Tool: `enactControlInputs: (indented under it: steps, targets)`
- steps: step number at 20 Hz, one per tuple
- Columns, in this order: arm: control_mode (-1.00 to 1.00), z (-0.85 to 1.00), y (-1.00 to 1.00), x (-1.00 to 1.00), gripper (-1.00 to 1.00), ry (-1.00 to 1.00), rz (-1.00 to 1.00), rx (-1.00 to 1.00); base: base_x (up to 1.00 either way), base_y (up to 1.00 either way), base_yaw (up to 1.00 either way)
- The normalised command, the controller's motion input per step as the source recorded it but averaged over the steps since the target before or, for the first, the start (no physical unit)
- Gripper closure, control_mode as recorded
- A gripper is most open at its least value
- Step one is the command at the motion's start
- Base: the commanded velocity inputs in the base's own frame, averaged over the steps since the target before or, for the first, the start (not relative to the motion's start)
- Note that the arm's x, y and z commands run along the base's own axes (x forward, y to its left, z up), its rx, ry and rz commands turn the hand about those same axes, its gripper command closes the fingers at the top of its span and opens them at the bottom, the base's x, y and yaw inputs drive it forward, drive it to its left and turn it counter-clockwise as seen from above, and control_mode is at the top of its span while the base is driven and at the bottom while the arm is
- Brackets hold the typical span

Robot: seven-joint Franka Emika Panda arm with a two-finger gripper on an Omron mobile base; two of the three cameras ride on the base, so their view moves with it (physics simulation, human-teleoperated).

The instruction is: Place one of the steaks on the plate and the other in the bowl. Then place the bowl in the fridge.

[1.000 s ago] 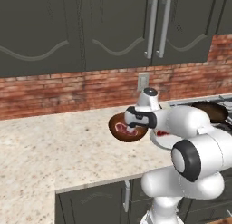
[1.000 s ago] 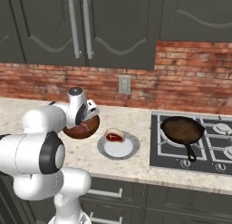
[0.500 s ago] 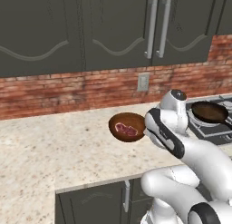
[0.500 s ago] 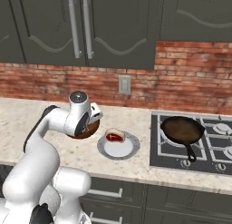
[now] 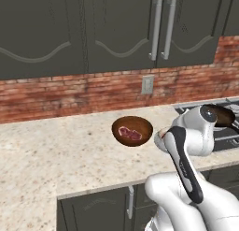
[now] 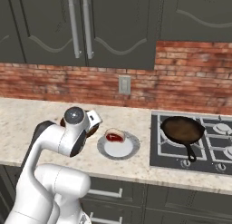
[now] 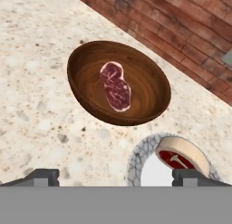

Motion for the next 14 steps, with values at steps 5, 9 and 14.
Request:
enactControlInputs:
  steps: [5, 9, 14]
  targets:
    - [1.0, 0.0, 0.0, 0.0, -1.0, 0.0, 0.0, 0.0, 0.0, 0.0, 0.0]
    - [1.0, 0.0, 0.0, 0.0, -1.0, 0.0, 0.0, 0.0, -0.4, 0.0, 0.08]
    - [1.0, 0.0, 0.0, 0.0, -1.0, 0.0, 0.0, 0.0, -0.94, -0.02, 0.19]
